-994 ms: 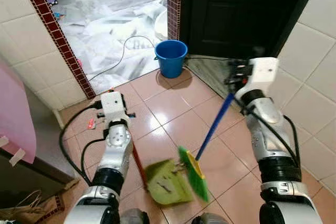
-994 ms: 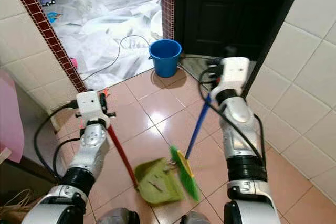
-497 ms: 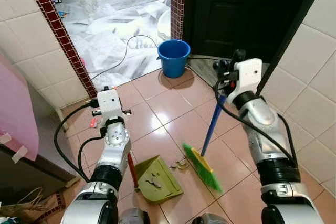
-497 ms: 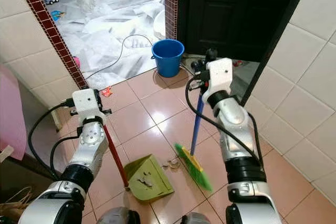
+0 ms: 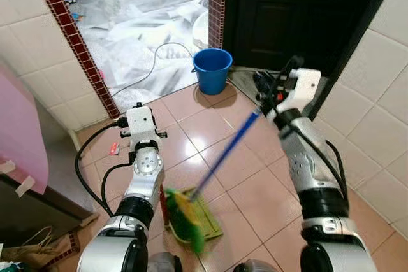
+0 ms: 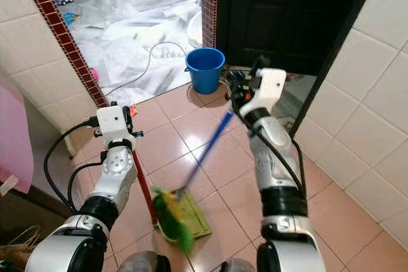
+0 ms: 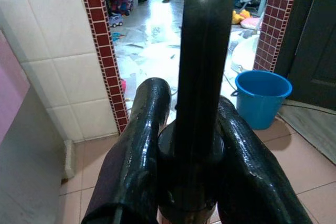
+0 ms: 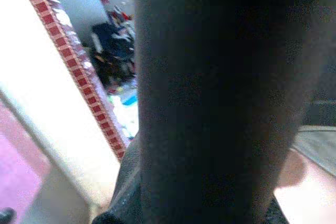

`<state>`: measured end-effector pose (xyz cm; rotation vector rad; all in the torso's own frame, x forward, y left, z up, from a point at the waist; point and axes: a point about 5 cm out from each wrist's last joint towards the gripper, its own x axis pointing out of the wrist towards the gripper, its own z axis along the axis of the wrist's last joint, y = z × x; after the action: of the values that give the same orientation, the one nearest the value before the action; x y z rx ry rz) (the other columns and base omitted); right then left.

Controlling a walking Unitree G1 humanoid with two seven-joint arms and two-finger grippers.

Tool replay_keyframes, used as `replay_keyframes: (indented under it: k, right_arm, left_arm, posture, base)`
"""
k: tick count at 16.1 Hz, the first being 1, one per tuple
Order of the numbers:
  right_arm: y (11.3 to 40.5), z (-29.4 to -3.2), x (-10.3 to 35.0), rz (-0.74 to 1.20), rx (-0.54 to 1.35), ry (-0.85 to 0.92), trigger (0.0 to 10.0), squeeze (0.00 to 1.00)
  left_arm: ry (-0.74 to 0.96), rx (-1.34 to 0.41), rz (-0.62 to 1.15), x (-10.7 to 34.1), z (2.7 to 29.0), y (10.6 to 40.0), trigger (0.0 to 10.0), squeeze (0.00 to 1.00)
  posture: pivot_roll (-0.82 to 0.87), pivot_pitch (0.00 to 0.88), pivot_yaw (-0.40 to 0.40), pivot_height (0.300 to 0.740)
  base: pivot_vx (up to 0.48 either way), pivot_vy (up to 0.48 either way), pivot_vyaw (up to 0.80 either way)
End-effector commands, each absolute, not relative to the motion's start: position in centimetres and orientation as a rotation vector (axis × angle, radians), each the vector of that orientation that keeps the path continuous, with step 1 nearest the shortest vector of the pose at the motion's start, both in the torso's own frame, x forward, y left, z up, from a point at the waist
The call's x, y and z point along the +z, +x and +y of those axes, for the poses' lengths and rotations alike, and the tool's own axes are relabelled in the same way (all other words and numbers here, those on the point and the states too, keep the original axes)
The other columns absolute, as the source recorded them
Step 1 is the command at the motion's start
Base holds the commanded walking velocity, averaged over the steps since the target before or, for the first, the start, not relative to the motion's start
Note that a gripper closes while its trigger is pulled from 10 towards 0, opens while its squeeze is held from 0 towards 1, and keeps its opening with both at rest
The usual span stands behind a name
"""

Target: Sweep floor

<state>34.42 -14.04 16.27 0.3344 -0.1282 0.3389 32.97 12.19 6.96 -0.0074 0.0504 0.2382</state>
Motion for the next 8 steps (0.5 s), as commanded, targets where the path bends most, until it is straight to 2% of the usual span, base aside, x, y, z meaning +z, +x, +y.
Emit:
replay_keyframes:
  k: [1,4,6,8]
  right_arm:
    - [34.8,-14.1,19.4,-0.233,0.370,0.351,10.0,0.00]
    - [34.9,-14.1,21.0,-0.275,0.420,0.331,10.0,0.00]
    - [34.9,-14.7,23.1,-0.363,0.441,0.169,10.0,0.00]
    - [35.1,-15.6,23.4,-0.380,0.409,0.088,10.0,0.00]
  left_arm:
    - [-0.012,0.216,0.099,6.1,11.9,32.8,10.0,0.00]
    - [-0.006,0.215,0.098,6.1,12.0,32.8,10.0,0.00]
    - [0.007,0.210,0.102,5.9,12.1,32.7,10.0,0.00]
    - [0.013,0.206,0.114,5.7,12.3,32.6,10.0,0.00]
  posture:
    - [-0.07,0.000,0.048,0.740]
    - [-0.07,0.000,0.049,0.740]
    - [-0.08,0.000,0.052,0.740]
    - [-0.08,0.000,0.052,0.740]
  base:
    - [0.000,0.000,0.00]
    - [0.000,0.000,0.00]
    - [0.000,0.000,0.00]
    - [0.000,0.000,0.00]
